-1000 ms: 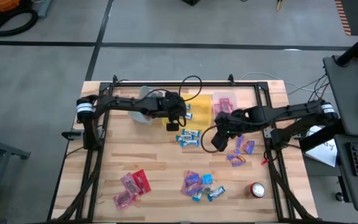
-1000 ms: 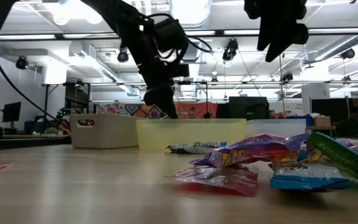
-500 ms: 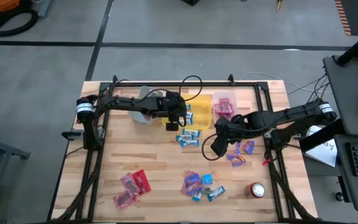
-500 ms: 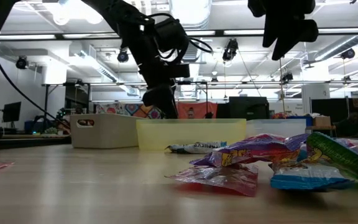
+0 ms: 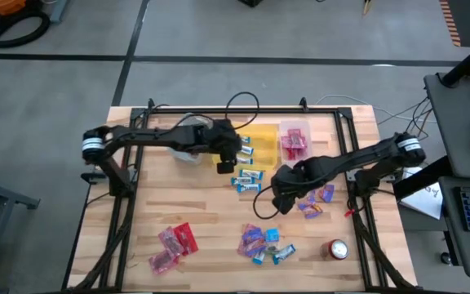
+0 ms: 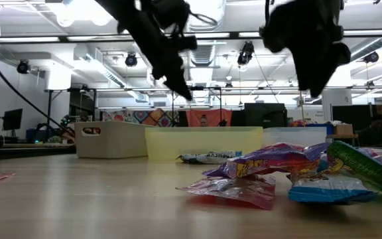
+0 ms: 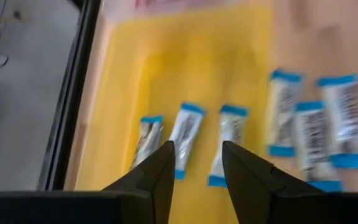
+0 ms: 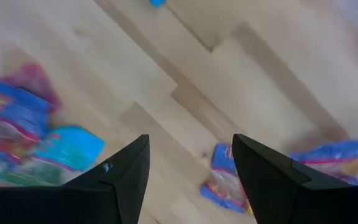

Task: Sort candy
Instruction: Put the blue candy into the gray bin

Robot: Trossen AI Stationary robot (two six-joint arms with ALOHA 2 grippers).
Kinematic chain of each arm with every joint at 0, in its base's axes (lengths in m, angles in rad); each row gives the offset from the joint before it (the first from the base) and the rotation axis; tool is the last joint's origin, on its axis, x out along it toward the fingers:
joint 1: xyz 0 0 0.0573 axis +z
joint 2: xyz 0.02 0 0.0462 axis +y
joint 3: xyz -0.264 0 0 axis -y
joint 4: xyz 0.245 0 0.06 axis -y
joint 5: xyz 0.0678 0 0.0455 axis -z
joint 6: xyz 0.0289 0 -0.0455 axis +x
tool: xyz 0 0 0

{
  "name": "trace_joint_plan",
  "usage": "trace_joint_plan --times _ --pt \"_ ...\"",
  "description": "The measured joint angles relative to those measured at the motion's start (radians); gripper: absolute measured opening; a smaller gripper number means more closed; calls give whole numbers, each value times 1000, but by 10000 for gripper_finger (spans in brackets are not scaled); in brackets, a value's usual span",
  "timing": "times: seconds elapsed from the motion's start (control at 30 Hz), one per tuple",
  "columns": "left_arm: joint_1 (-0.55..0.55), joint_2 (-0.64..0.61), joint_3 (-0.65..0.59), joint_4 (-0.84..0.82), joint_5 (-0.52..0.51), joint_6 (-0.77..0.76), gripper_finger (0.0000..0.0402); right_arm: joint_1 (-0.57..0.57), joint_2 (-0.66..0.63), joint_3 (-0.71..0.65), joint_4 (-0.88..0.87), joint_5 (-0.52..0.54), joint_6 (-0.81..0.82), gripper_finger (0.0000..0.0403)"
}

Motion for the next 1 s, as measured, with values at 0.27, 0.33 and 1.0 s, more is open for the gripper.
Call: trace_joint_plan --times 0.27,0.33,1.0 --pt "-48 -247 -198 138 19 -75 111 1 43 -117 -1 -121 49 221" --pt "-61 -311 -251 159 19 -106 111 2 43 -151 -2 -140 79 221" --pt "-109 -595 -588 504 19 -240 111 35 95 -268 124 -164 106 221"
